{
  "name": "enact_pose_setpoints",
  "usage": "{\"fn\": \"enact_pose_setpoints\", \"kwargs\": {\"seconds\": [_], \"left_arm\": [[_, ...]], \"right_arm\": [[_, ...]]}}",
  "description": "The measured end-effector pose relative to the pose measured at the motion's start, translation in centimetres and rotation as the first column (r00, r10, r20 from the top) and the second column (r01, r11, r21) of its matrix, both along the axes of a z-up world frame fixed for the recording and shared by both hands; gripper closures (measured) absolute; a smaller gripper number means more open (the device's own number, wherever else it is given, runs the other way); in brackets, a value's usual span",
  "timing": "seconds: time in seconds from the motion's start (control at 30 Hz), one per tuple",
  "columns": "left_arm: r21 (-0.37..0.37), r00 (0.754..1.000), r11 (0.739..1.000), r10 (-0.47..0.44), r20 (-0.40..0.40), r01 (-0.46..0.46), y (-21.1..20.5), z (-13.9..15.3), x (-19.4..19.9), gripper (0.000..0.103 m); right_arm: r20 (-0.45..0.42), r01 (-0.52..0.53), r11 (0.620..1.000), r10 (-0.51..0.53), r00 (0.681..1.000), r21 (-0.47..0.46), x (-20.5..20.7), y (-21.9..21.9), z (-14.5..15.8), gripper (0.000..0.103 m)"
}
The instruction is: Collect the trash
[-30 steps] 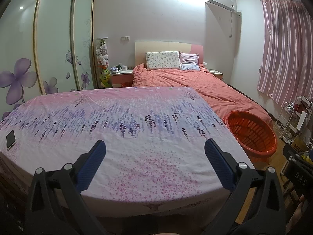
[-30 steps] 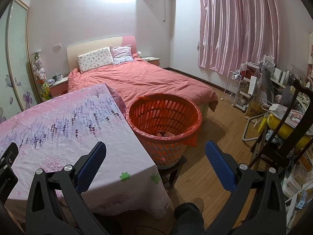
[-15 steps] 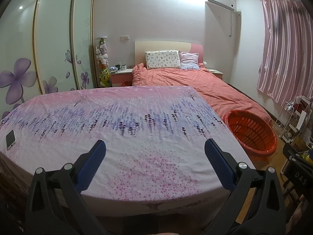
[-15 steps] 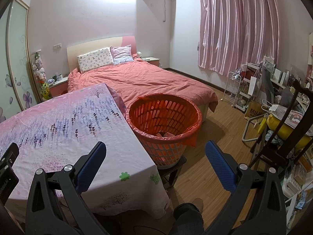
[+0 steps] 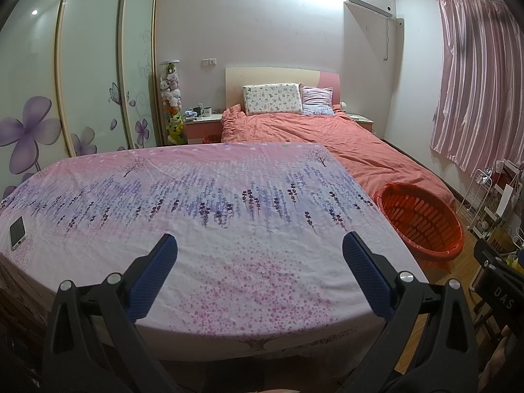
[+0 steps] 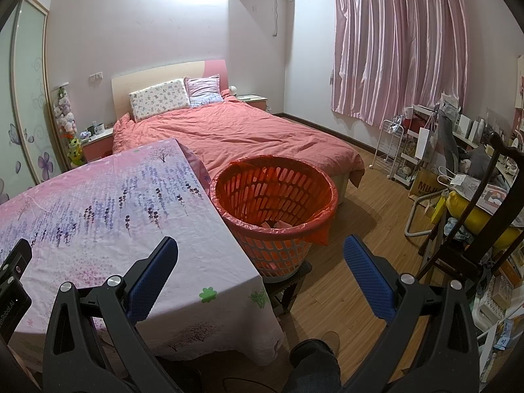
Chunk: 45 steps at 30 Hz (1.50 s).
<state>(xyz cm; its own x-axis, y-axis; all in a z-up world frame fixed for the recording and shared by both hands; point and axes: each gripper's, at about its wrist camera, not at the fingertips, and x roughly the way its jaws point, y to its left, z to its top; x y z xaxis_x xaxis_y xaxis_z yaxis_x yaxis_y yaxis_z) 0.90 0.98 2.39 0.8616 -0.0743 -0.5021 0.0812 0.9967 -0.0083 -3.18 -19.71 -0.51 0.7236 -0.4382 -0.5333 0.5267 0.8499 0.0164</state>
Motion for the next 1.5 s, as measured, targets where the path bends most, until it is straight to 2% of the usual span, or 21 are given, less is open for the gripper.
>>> {"fn": "enact_pose_setpoints", "kwargs": {"seconds": [1.5], "left_arm": [[0.005, 1.0, 1.0, 0.009, -0.009, -0.009, 0.39, -0.64, 0.08, 0.004]], "right_arm": [[-0.002, -0.001, 1.0, 0.001, 1.0, 0.0, 0.07, -0.1, 0.02, 0.003]]}}
